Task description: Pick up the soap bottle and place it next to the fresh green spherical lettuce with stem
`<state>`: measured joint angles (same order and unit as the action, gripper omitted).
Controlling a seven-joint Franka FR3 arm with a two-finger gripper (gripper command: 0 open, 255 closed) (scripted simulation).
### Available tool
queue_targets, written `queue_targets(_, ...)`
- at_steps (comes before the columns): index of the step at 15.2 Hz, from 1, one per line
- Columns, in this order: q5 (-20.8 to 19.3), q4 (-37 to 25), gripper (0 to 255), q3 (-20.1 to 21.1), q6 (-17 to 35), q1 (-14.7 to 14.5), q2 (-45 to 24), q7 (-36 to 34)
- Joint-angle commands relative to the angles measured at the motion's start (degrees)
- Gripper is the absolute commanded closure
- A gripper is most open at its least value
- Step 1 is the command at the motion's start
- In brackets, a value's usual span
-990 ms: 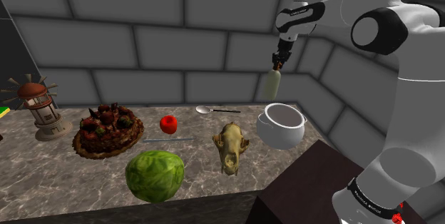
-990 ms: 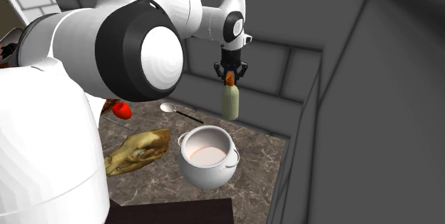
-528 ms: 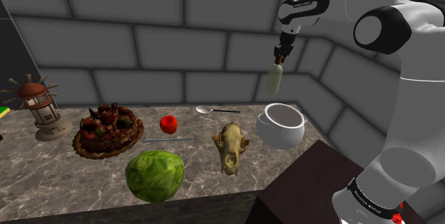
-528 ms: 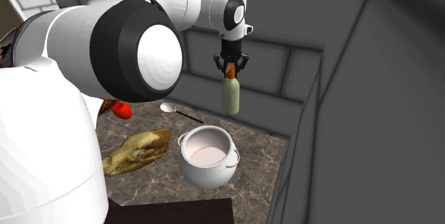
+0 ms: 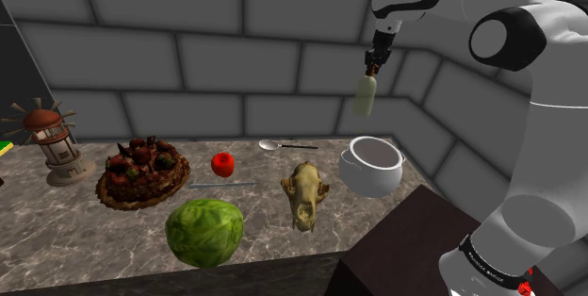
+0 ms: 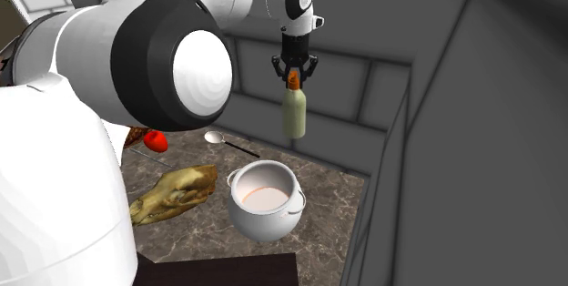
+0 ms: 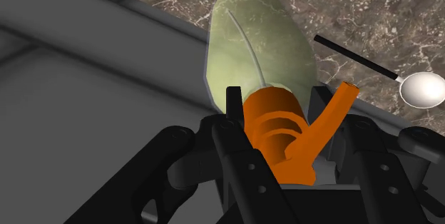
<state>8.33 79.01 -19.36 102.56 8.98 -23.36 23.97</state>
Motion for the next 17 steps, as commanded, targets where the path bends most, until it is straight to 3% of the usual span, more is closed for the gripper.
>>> queue_targets(1, 0.0, -1.8, 255, 0.0, -1.6, 0.2, -0.2, 0.0)
queue_targets(15, 0.8, -16.9, 255, -0.1, -14.0, 2.1, -2.9, -0.3)
queue_targets(16, 0.8, -17.5, 255, -0.1, -14.4, 2.1, -3.1, -0.3)
queue_targets(17, 0.0, -13.8, 255, 0.0, -13.0, 0.6, -0.7, -1.3)
